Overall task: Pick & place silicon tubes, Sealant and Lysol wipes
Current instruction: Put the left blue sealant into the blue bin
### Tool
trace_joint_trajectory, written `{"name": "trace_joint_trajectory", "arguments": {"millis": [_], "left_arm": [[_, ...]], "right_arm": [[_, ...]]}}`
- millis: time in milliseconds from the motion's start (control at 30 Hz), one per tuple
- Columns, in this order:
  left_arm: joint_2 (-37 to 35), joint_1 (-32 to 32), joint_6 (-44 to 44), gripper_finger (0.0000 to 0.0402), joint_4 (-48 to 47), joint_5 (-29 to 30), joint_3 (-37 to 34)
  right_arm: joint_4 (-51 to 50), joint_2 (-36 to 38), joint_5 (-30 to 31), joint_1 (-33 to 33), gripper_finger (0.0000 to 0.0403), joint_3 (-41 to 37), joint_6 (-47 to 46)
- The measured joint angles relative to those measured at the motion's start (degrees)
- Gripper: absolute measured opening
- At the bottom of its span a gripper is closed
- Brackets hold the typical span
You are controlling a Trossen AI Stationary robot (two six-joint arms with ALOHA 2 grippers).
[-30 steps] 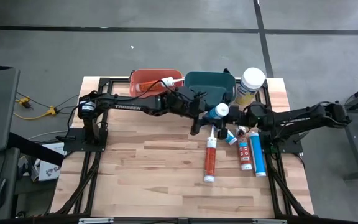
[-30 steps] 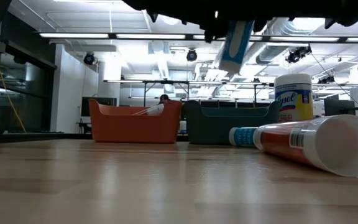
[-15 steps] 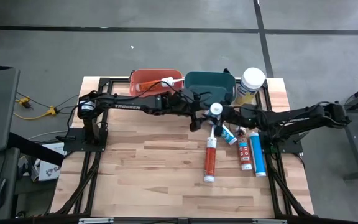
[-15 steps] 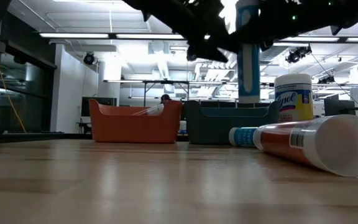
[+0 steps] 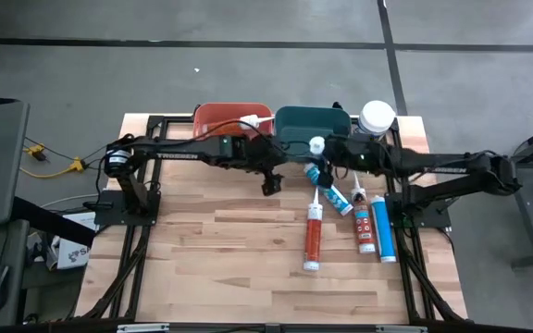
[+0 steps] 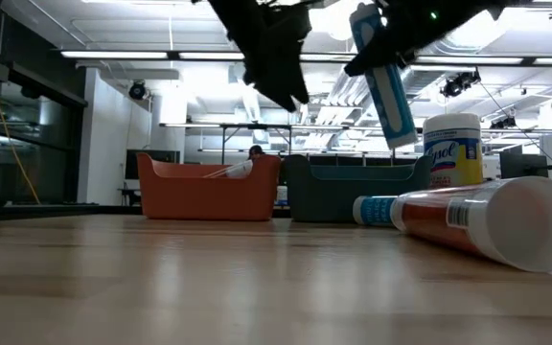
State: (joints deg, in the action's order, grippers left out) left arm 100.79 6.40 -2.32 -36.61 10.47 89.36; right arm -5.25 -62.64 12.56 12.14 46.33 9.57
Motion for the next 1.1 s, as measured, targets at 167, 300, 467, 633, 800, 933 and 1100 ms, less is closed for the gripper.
{"name": "trace_joint_trajectory", "arguments": {"millis": [167,300,467,633,800,933,1100], "left_arm": [[-0.3,-2.1,-2.2,0.0298,-3.0,3.2,-3.2],[-0.2,-3.6,-4.0,0.0298,-1.7,4.6,-8.7],[-0.2,-4.7,-8.1,0.0298,1.5,8.2,-17.3],[-3.7,-6.1,-12.7,0.0298,10.1,7.9,-27.6],[-9.9,-9.5,-17.4,0.0298,20.7,8.5,-38.3],[-15.2,-12.8,-22.1,0.0298,28.6,11.1,-44.5],[-18.6,-17.7,-24.6,0.0298,38.6,17.5,-48.8]], "right_arm": [[-14.9,-4.7,-3.8,5.5,0.0184,14.3,4.2],[-24.5,-11.4,-6.5,9.5,0.0184,24.6,7.7],[-34.2,-20.6,-8.9,13.7,0.0184,35.6,11.6],[-41.4,-28.6,-8.6,17.5,0.0184,43.0,15.2],[-45.3,-35.6,-8.7,21.4,0.0184,47.1,17.7],[-44.7,-40.0,-9.6,23.8,0.0184,48.5,20.1],[-44.8,-44.9,-8.4,26.1,0.0184,48.6,22.5]]}}
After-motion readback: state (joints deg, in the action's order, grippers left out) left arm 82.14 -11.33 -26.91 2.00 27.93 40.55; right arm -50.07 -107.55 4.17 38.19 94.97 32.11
